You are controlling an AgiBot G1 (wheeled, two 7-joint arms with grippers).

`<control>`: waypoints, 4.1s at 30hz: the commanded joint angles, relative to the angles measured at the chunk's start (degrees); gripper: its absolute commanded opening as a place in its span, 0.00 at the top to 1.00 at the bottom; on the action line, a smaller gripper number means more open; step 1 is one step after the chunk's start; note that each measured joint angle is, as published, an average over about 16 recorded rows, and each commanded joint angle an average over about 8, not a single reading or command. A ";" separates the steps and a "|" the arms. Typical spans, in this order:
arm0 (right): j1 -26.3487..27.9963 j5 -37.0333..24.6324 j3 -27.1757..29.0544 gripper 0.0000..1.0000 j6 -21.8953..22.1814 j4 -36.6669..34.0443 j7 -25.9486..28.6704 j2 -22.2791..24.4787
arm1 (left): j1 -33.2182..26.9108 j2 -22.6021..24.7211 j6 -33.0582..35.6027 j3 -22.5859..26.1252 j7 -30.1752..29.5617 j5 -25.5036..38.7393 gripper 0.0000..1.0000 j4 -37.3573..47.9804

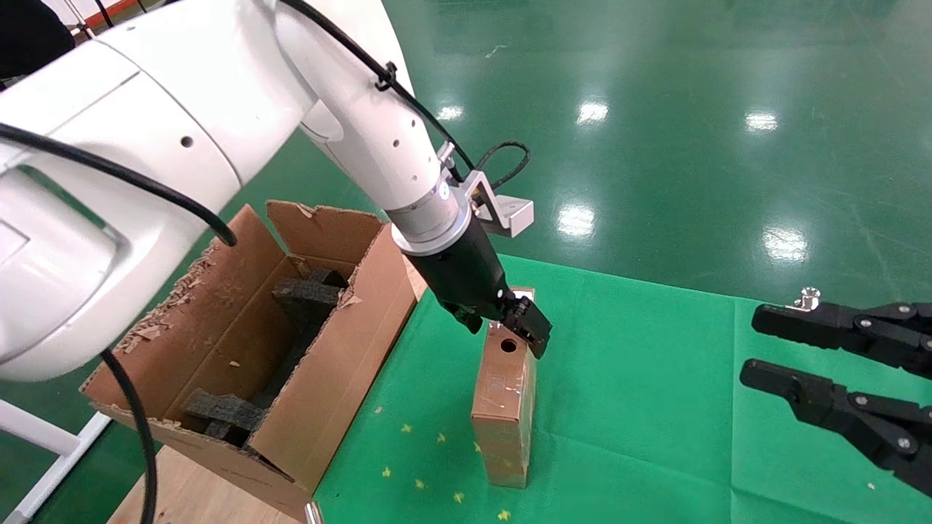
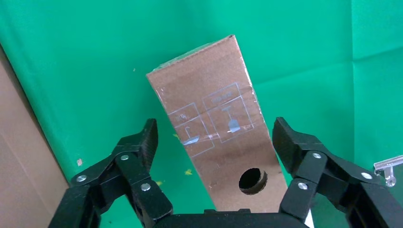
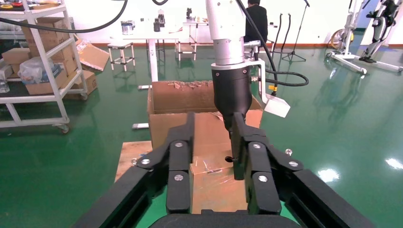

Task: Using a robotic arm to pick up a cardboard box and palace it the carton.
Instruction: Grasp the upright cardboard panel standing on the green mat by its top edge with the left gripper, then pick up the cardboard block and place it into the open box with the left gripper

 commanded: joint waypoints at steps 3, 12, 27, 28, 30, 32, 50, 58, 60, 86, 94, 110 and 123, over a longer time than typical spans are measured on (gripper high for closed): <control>0.00 0.00 0.00 0.00 0.00 0.00 0.00 0.00 | 0.05 -0.06 0.06 -0.05 -0.04 -0.08 1.00 -0.12; 0.00 0.00 0.00 0.00 0.00 0.00 0.00 0.00 | 0.09 -0.13 0.11 -0.12 -0.09 -0.17 1.00 -0.26; 0.00 0.00 0.00 0.00 0.00 0.00 0.00 0.00 | -5.94 -14.03 0.25 -4.37 7.38 -2.85 1.00 -9.27; 0.00 0.00 0.00 0.00 0.00 0.00 0.00 0.00 | -7.04 -15.72 0.10 -4.93 7.80 -2.89 1.00 -10.17; 0.00 0.00 0.00 0.00 0.00 0.00 0.00 0.00 | -9.47 -19.01 -0.22 -6.00 8.53 -2.62 1.00 -11.70; 0.00 0.00 0.00 0.00 0.00 0.00 0.00 0.00 | -12.05 -22.19 -0.49 -6.95 9.26 -2.00 1.00 -12.79; 0.00 0.00 0.00 0.00 0.00 0.00 0.00 0.00 | -15.56 -35.80 -2.95 -3.54 22.71 10.82 1.00 -2.66; 0.00 0.00 0.00 0.00 0.00 0.00 0.00 0.00 | -10.93 -35.29 -7.55 -2.87 32.89 10.16 1.00 9.02; 0.00 0.00 0.00 0.00 0.00 0.00 0.00 0.00 | -9.94 -34.97 -8.70 -3.16 35.69 9.31 1.00 12.13; 0.00 0.01 -0.01 0.00 0.00 0.00 -0.01 0.00 | 3.02 -29.93 -28.38 -6.04 54.55 4.06 1.00 34.57; 0.00 0.01 -0.01 0.00 0.00 0.00 -0.01 0.00 | 6.70 -29.22 -27.63 -7.46 55.98 1.81 1.00 36.34; -0.01 0.01 -0.01 0.00 0.01 -0.01 -0.01 0.00 | 10.27 -28.81 -28.34 -9.29 56.42 -0.87 0.33 37.99; -0.01 0.02 0.00 0.00 0.02 -0.01 -0.01 0.01 | 10.36 -28.75 -28.04 -9.35 56.44 -1.01 0.00 37.96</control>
